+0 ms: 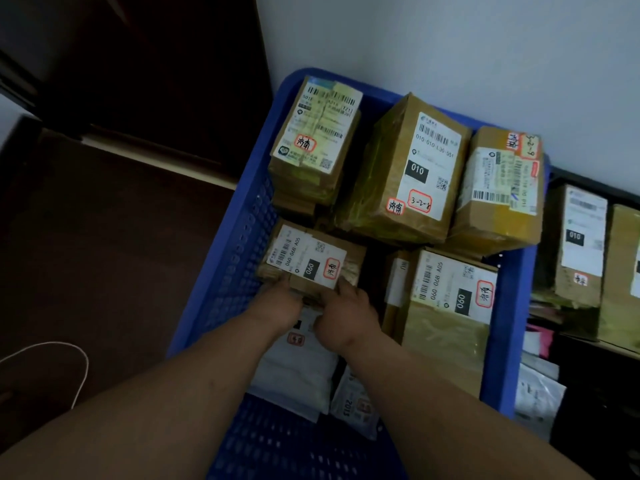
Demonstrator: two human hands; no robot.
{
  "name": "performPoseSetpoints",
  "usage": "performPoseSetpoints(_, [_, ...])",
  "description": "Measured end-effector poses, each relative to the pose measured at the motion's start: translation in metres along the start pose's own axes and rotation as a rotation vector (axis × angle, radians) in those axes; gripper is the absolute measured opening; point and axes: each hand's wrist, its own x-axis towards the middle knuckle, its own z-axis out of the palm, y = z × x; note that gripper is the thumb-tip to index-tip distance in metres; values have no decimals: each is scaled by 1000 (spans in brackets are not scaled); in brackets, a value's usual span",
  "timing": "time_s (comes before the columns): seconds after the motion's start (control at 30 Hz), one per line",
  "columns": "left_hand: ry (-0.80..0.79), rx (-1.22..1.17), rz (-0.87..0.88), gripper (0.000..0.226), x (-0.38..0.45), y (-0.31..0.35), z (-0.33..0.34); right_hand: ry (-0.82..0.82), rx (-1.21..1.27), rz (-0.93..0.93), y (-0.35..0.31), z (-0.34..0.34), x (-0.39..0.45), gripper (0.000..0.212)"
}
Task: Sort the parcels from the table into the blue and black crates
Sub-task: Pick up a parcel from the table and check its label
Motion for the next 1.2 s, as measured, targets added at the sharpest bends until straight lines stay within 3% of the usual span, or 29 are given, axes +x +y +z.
performPoseSetpoints(0.2, [166,212,38,68,-37,-4,5,137,-87,-168,9,-6,-27,56])
performPoseSetpoints(0.3, [222,267,35,53,-63,1,13,210,-102,-230,14,-19,-48,49])
performPoseSetpoints(0.53, [362,347,62,64,-147,35,47,286,-184,-304,48,-61,-115,45])
performPoseSetpoints(0.83, [450,325,102,64,-239,63,107,373,-259,-259,110,-83,-215,42])
performPoseSetpoints(1.03, [526,406,252,55,-276,79,131,468,-255,-197,141,-84,-283,44])
performPoseSetpoints(1.2, [493,464,354,57,-303,78,169,526,-241,-128,176,-62,-333,41])
